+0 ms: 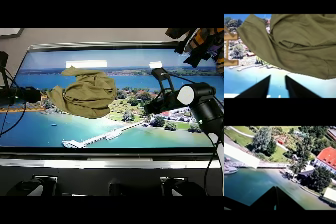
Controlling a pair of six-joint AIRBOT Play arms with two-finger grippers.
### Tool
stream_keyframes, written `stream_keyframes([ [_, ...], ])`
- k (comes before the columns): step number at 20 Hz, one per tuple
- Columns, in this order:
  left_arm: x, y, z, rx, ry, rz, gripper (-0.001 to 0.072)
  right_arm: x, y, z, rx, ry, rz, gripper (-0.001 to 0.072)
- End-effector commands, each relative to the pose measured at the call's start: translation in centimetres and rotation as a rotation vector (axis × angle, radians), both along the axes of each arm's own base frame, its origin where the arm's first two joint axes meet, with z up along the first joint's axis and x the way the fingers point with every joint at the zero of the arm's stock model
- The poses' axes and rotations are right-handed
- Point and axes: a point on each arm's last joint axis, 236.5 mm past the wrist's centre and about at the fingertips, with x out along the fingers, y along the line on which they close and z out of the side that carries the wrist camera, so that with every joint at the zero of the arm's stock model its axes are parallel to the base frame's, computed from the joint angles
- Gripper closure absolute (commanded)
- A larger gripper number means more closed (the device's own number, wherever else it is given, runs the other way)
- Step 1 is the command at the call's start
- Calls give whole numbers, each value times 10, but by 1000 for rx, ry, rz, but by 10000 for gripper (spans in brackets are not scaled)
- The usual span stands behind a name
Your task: Fold the clothes and pants, and hang the long-sleeved shirts on hangers.
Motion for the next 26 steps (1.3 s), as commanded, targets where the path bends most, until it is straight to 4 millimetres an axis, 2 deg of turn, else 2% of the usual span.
stream_keyframes([
  [1,2,-2,-5,-65,17,53,-13,0,0,0,0,0,1,680],
  [3,6,12,-25,-121,72,158,-13,0,0,0,0,-1,1,680],
  [5,7,29,-56,-208,142,246,-13,1,1,0,1,-3,0,680],
  [7,12,39,-94,-379,195,329,-13,1,1,1,2,-7,0,680],
  [8,19,38,-111,-497,205,353,-13,1,1,1,3,-8,0,680],
  [10,35,24,-141,-678,232,344,-13,1,1,1,3,-7,0,680],
  [12,47,3,-174,-772,304,329,-13,1,1,1,3,-7,0,680],
  [16,59,-34,-235,-836,411,379,-13,3,1,1,2,-13,-1,680],
  [18,60,-54,-252,-844,443,379,-13,3,1,1,4,-13,-1,680],
  [22,63,-79,-265,-827,444,376,-13,2,1,1,4,-10,-1,680],
  [23,65,-81,-265,-831,436,395,26,1,1,1,5,-7,-3,680],
  [24,67,-81,-265,-840,433,418,198,1,1,1,4,-5,-3,680],
  [25,67,-82,-265,-847,436,428,544,1,1,1,5,-5,-3,679],
  [26,66,-84,-264,-848,439,423,687,1,1,1,4,-4,-2,668],
])
